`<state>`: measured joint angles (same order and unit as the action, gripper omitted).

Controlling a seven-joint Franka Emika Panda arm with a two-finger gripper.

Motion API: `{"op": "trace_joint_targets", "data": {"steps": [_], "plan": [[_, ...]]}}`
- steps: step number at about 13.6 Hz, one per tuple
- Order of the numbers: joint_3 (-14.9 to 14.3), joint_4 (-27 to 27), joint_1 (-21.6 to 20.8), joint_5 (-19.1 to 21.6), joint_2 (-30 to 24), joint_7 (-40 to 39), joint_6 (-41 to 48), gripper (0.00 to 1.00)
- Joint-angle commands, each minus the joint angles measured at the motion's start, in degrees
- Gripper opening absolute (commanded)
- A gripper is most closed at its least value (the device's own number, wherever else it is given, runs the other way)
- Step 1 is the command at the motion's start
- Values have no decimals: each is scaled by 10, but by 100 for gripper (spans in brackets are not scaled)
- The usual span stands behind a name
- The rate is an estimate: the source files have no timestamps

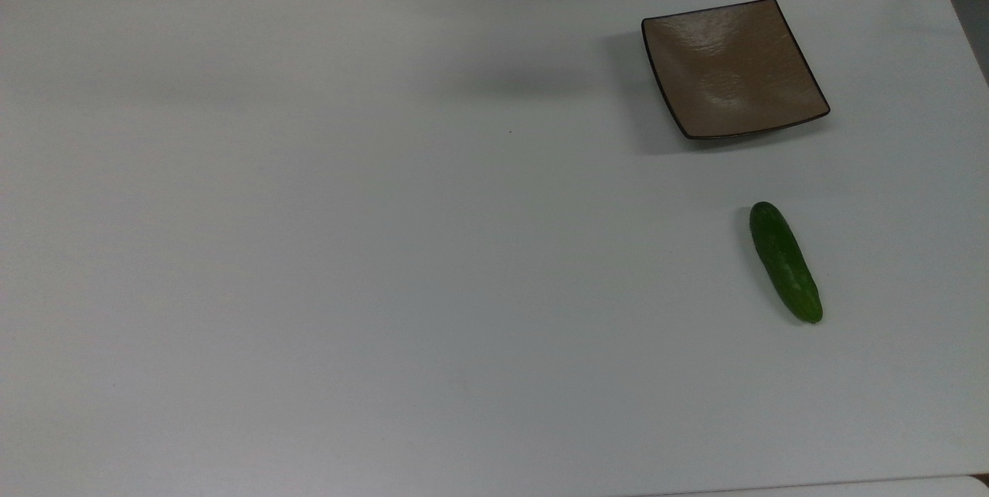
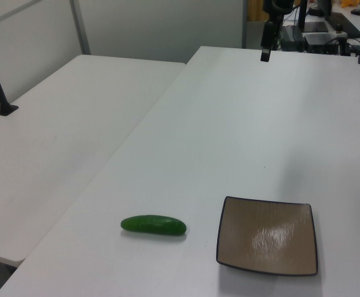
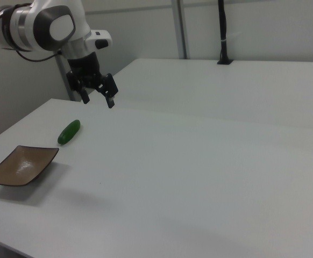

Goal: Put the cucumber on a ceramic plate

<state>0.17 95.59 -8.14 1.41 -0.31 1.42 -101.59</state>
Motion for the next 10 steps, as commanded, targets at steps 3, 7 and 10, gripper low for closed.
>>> {"op": "trace_joint_targets", "data": {"steps": [3,7,10], "plan": [[2,6,-47,22,33,-18,0,100],[2,-56,-91,54,91,10,-4,100],[4,-106,-128,47,131,77,-54,100]]}}
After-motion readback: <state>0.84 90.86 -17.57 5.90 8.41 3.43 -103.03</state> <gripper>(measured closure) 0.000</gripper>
